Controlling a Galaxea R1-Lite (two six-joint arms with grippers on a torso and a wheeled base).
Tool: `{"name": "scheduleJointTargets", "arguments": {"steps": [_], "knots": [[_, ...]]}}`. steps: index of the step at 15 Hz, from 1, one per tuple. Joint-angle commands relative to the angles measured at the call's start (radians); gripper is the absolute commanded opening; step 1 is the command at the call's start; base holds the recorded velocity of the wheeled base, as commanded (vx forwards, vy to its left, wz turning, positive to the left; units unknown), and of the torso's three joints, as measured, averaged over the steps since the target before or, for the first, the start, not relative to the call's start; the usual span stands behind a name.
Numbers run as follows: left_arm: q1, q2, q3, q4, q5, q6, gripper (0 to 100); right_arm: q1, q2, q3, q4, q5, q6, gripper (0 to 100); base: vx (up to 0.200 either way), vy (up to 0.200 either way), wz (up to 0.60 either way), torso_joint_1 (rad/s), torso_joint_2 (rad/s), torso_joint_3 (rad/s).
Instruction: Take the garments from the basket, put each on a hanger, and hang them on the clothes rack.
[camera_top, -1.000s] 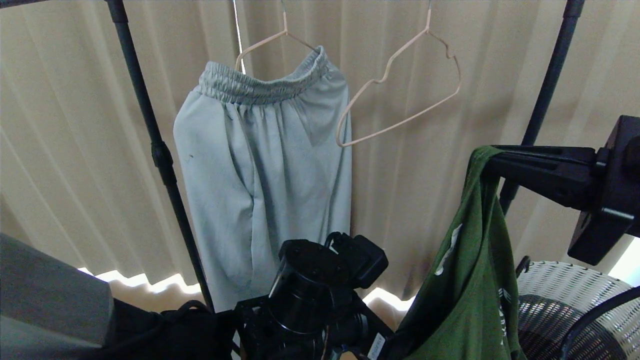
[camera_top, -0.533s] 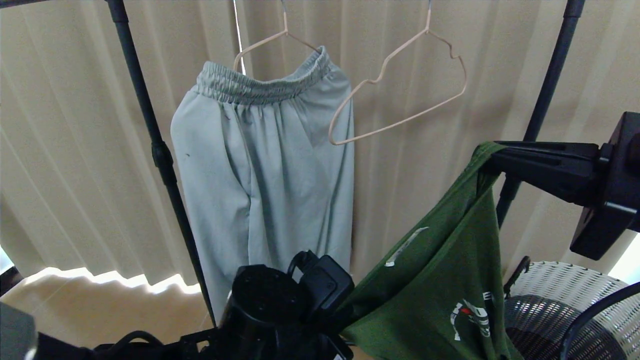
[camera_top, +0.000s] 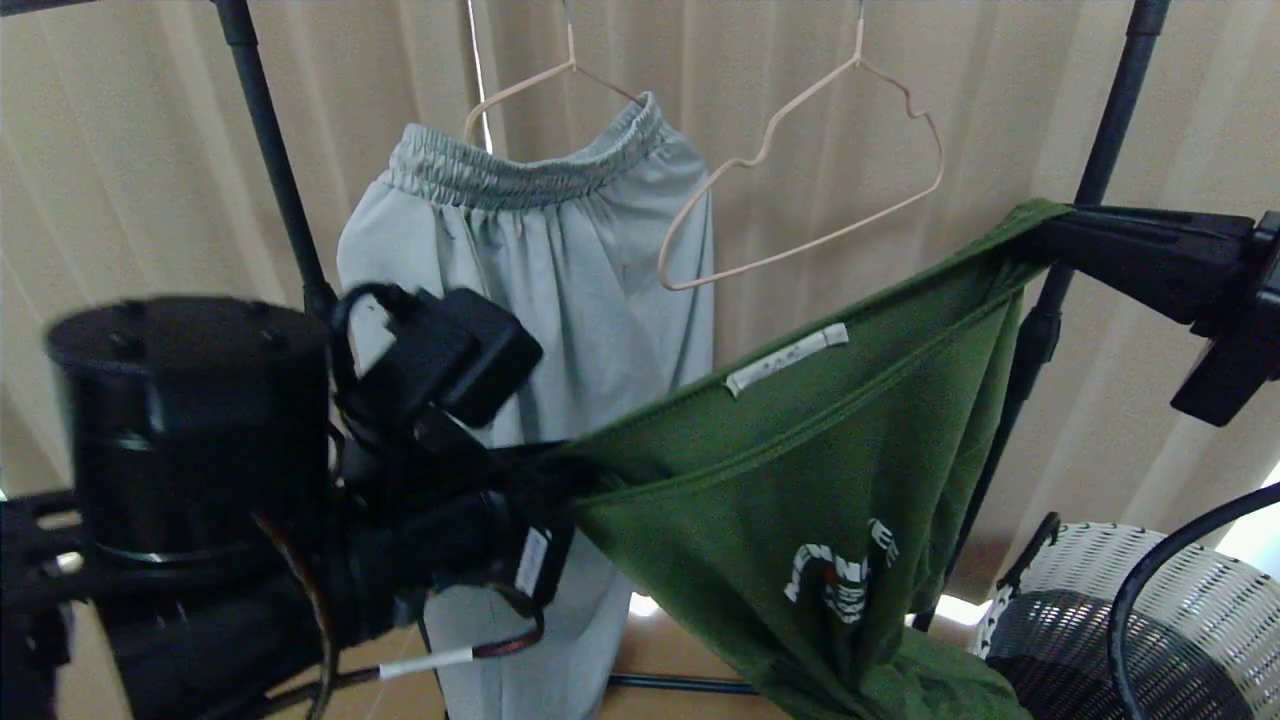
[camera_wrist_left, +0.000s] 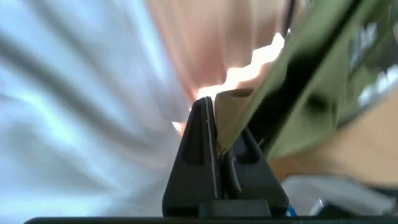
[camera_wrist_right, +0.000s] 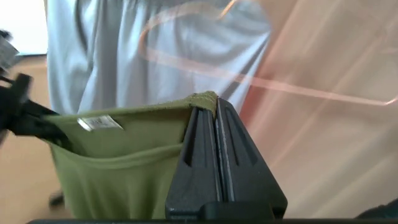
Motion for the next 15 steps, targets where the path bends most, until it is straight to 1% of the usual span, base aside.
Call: {"name": "scheduleJointTargets", "arguments": {"steps": [1, 2, 3, 4, 6, 9, 13, 15], "knots": [[0.092, -0.091, -0.162, 0.083, 0.001, 0.001, 0, -0.035, -0.001, -0.006, -0.02, 0.002, 0.001, 0, 0.0, 0.0, 0.0, 0.0, 0.0, 0.0], [0.114, -0.085, -0.205, 0.093, 0.001, 0.001, 0, -0.042, -0.001, -0.01, -0.036, 0.003, 0.001, 0, 0.0, 0.0, 0.0, 0.0, 0.0, 0.0], [0.114, -0.085, -0.205, 0.093, 0.001, 0.001, 0, -0.042, -0.001, -0.01, -0.036, 0.003, 0.001, 0, 0.0, 0.0, 0.0, 0.0, 0.0, 0.0], [0.131, -0.068, -0.277, 0.092, 0.001, -0.002, 0, -0.043, -0.001, -0.009, -0.052, 0.0, 0.001, 0, 0.0, 0.0, 0.0, 0.0, 0.0, 0.0], [0.123, -0.058, -0.305, 0.095, -0.004, -0.001, 0, -0.043, -0.001, 0.017, -0.054, -0.001, 0.001, 0, 0.0, 0.0, 0.0, 0.0, 0.0, 0.0], [0.109, -0.031, -0.357, 0.096, -0.002, 0.003, 0, -0.078, 0.007, 0.034, -0.054, -0.003, 0.001, 0, 0.0, 0.0, 0.0, 0.0, 0.0, 0.0], [0.108, -0.014, -0.363, 0.11, 0.001, 0.024, 0, -0.129, 0.02, -0.001, -0.054, 0.0, -0.001, 0, 0.0, 0.0, 0.0, 0.0, 0.0, 0.0], [0.108, -0.012, -0.365, 0.112, 0.001, 0.024, 0, -0.138, 0.027, -0.006, -0.054, -0.001, 0.001, 0, 0.0, 0.0, 0.0, 0.0, 0.0, 0.0]]}}
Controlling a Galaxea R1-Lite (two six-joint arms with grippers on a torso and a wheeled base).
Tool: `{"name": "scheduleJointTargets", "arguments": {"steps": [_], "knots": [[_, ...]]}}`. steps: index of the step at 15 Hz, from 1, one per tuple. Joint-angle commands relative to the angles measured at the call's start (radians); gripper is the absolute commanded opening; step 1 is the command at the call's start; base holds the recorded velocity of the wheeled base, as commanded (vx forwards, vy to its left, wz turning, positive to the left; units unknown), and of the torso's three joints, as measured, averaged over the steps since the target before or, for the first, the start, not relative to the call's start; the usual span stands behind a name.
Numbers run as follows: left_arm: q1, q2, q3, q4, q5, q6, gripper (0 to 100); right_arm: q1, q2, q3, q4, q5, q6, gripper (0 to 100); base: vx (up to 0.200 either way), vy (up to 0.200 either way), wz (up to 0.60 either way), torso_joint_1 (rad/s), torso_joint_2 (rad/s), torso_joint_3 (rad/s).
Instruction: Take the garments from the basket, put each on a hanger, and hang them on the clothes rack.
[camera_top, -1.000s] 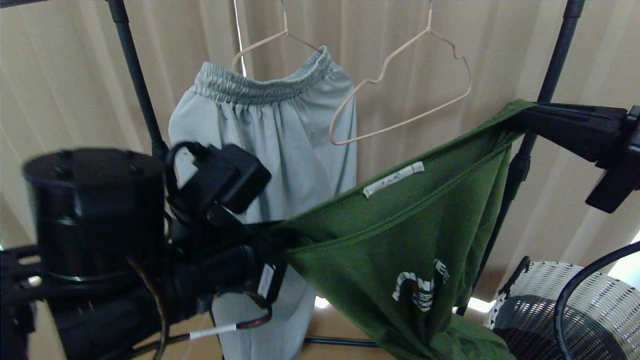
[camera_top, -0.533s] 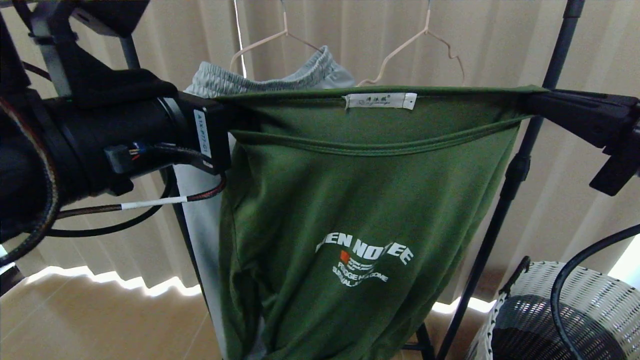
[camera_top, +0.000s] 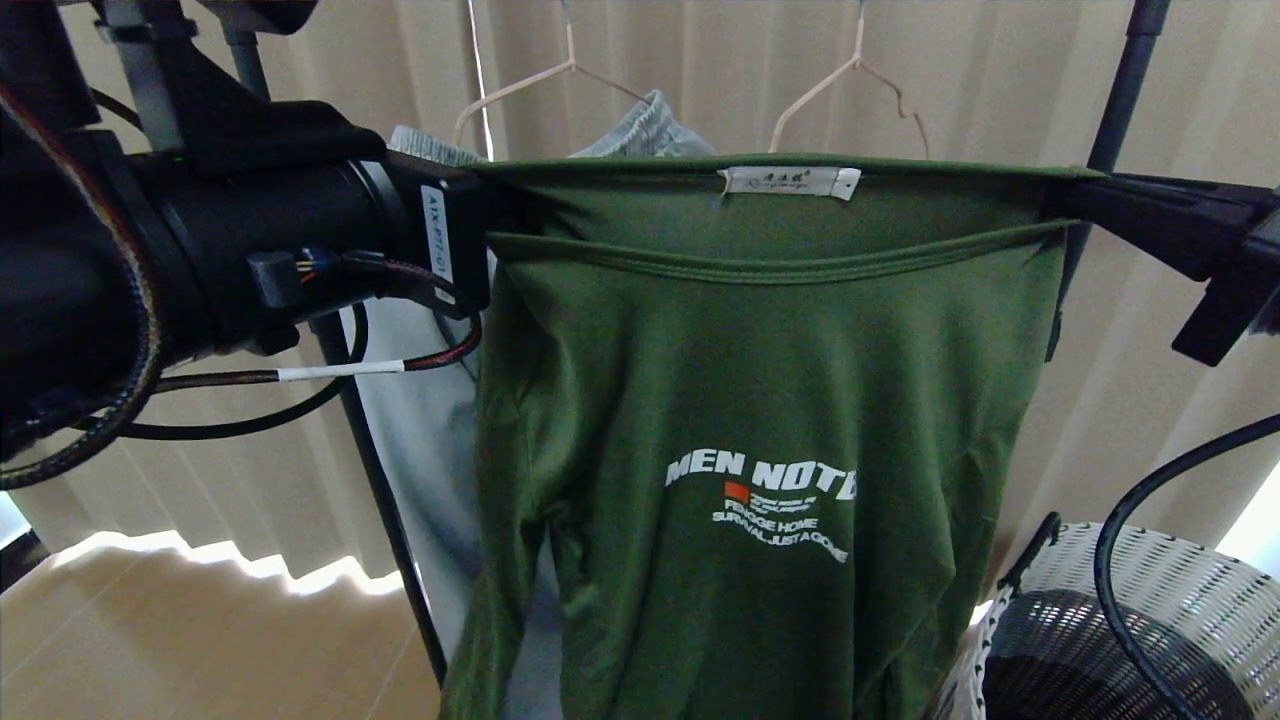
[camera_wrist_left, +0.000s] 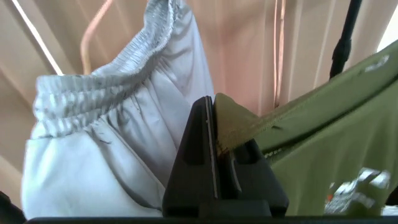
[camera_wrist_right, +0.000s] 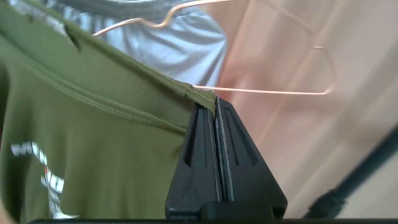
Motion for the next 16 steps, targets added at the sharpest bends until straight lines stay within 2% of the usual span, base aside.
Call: {"name": "scheduleJointTargets", "arguments": {"steps": [1, 6, 10, 14, 16], "knots": [[0.0, 0.007, 0.0, -0.002, 0.001, 0.003, 0, -0.009, 0.014, -0.003, 0.0, 0.0, 0.0, 0, 0.0, 0.0, 0.0, 0.0, 0.0, 0.0], [-0.003, 0.01, 0.015, -0.003, 0.001, 0.019, 0, -0.03, 0.031, -0.012, 0.0, -0.009, -0.003, 0, 0.0, 0.0, 0.0, 0.0, 0.0, 0.0], [0.0, 0.086, 0.007, -0.014, 0.03, 0.014, 0, -0.058, -0.011, -0.008, 0.024, -0.006, -0.003, 0, 0.0, 0.0, 0.0, 0.0, 0.0, 0.0], [0.004, 0.177, -0.059, -0.029, 0.069, 0.009, 0, -0.05, -0.107, 0.005, 0.152, -0.002, 0.007, 0, 0.0, 0.0, 0.0, 0.0, 0.0, 0.0], [0.004, 0.232, -0.103, -0.039, 0.07, 0.006, 0, 0.022, -0.164, 0.018, 0.231, 0.003, 0.06, 0, 0.0, 0.0, 0.0, 0.0, 0.0, 0.0]]}}
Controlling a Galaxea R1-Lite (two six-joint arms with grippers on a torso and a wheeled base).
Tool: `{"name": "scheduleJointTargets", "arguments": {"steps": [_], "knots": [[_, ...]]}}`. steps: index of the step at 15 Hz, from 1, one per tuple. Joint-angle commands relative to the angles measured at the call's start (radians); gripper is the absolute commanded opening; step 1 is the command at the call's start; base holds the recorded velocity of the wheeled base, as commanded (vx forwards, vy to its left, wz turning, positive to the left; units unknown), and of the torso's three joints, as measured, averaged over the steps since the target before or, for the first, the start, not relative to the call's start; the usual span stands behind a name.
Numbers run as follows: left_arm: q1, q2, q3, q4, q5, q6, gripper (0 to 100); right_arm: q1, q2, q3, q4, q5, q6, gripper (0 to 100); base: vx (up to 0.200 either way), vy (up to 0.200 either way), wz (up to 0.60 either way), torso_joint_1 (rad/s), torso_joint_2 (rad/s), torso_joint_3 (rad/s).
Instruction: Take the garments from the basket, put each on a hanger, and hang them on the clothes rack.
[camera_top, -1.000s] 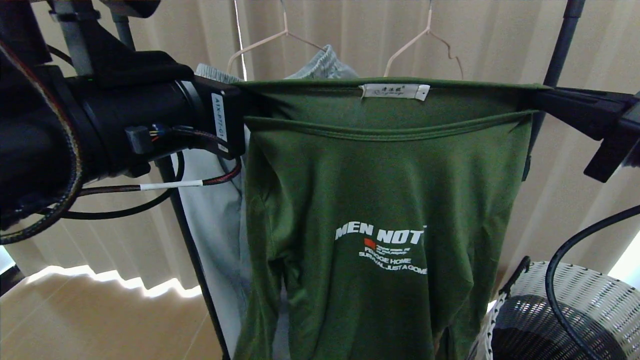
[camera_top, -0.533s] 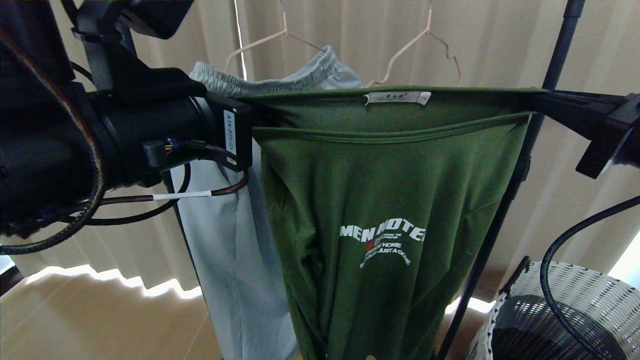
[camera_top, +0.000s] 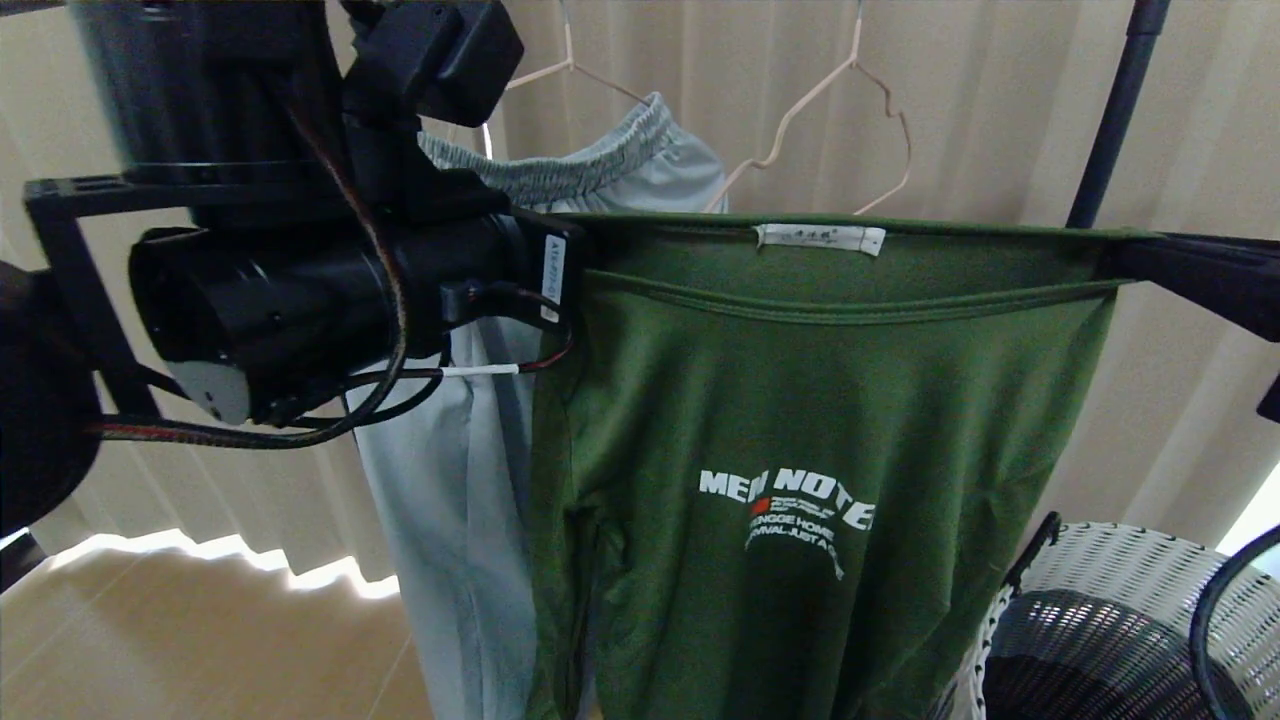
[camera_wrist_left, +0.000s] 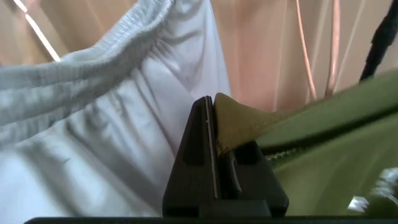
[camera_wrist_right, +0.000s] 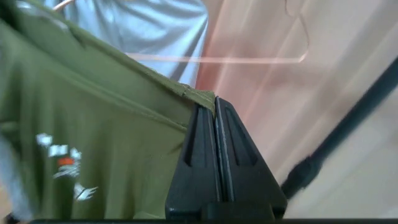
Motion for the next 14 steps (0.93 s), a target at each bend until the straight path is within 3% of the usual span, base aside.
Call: {"name": "scheduleJointTargets", "arguments": {"steps": [1, 3, 8, 12, 14], "knots": [[0.0, 0.082, -0.056, -0.03, 0.006, -0.008, 0, 0.106, -0.083, 0.009, 0.063, 0.002, 0.045, 0, 0.0, 0.0, 0.0, 0.0, 0.0, 0.0], [-0.001, 0.12, -0.096, -0.045, 0.042, -0.014, 0, 0.17, -0.115, 0.009, 0.123, 0.003, 0.065, 0, 0.0, 0.0, 0.0, 0.0, 0.0, 0.0], [-0.009, 0.131, -0.11, -0.073, 0.049, -0.029, 0, 0.178, -0.114, 0.024, 0.122, 0.005, 0.07, 0, 0.0, 0.0, 0.0, 0.0, 0.0, 0.0], [-0.009, 0.074, -0.069, -0.07, 0.046, -0.028, 0, 0.149, -0.077, 0.02, 0.114, -0.004, 0.062, 0, 0.0, 0.0, 0.0, 0.0, 0.0, 0.0], [-0.009, 0.008, 0.001, -0.07, 0.034, -0.028, 0, 0.086, -0.027, 0.015, 0.065, -0.003, 0.06, 0, 0.0, 0.0, 0.0, 0.0, 0.0, 0.0]]}}
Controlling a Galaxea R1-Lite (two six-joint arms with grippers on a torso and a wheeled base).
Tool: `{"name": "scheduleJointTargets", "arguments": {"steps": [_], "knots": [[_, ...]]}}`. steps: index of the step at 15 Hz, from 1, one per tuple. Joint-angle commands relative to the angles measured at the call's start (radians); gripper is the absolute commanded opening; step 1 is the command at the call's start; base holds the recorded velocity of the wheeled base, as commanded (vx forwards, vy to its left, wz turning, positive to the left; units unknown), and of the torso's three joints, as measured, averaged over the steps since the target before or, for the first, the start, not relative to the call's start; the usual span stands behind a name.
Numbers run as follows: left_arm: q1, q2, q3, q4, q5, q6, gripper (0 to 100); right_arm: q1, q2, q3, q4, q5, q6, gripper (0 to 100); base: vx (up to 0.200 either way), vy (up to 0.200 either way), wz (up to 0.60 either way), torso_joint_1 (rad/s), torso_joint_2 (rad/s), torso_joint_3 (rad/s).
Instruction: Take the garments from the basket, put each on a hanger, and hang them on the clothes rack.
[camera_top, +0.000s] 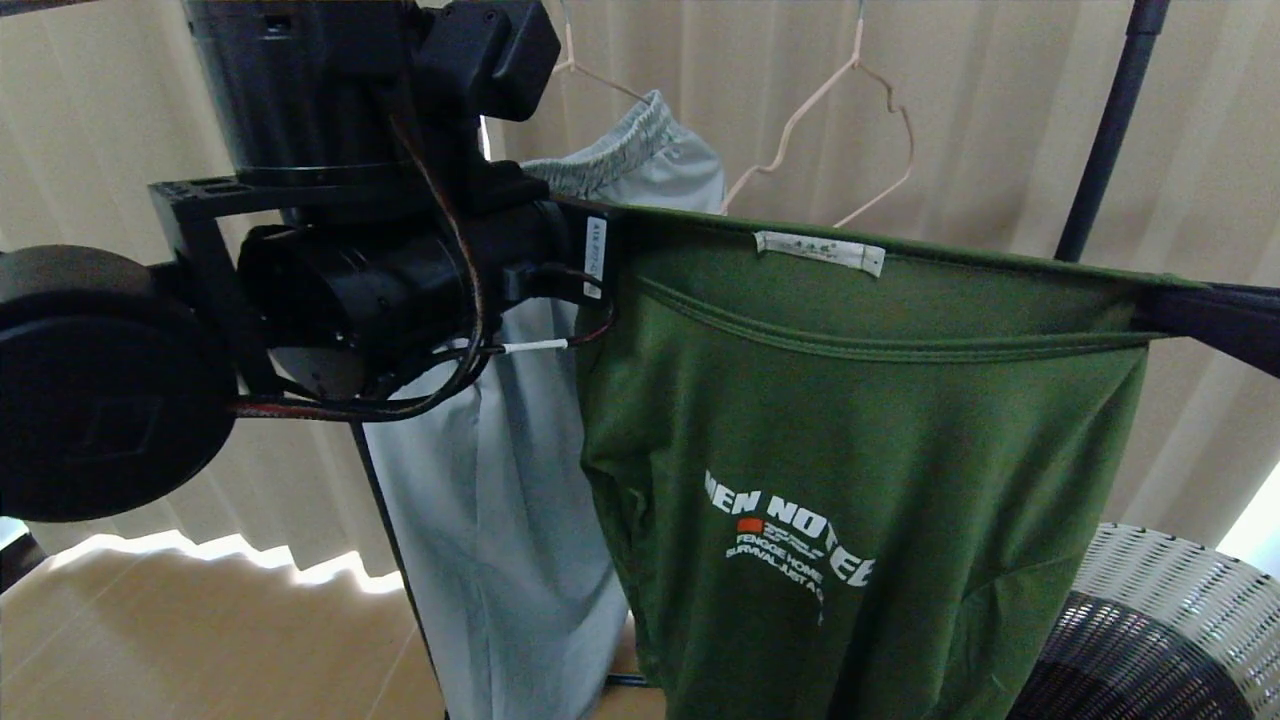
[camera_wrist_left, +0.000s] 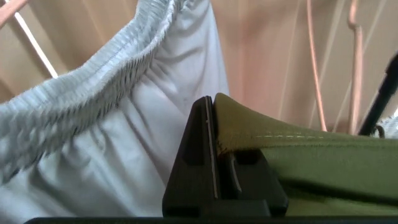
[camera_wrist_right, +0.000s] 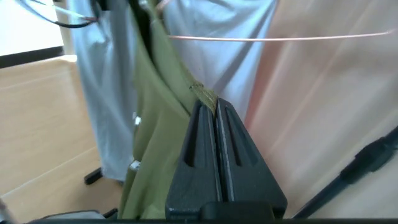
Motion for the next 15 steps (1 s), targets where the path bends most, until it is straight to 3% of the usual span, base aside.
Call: {"name": "scheduleJointTargets", "arguments": {"steps": [1, 4, 6, 11, 13, 15], "knots": [[0.0, -0.102, 0.088, 0.002, -0.008, 0.003, 0, -0.05, 0.087, -0.007, -0.066, 0.001, -0.003, 0, 0.0, 0.0, 0.0, 0.0, 0.0, 0.0], [0.0, -0.189, 0.174, 0.01, -0.088, 0.003, 0, -0.088, 0.193, -0.019, -0.19, 0.001, -0.003, 0, 0.0, 0.0, 0.0, 0.0, 0.0, 0.0], [0.0, -0.255, 0.202, 0.07, -0.145, 0.003, 0, -0.093, 0.264, -0.038, -0.279, 0.002, -0.003, 0, 0.0, 0.0, 0.0, 0.0, 0.0, 0.0], [-0.002, -0.376, 0.259, 0.156, -0.39, -0.002, 0, -0.093, 0.429, -0.113, -0.447, 0.007, 0.002, 0, 0.0, 0.0, 0.0, 0.0, 0.0, 0.0], [-0.025, -0.405, 0.277, 0.156, -0.478, -0.042, 0, -0.093, 0.46, -0.127, -0.494, 0.01, 0.002, 0, 0.0, 0.0, 0.0, 0.0, 0.0, 0.0], [-0.046, -0.409, 0.274, 0.154, -0.485, -0.078, 0, -0.093, 0.462, -0.127, -0.497, 0.01, 0.002, 0, 0.0, 0.0, 0.0, 0.0, 0.0, 0.0]]}}
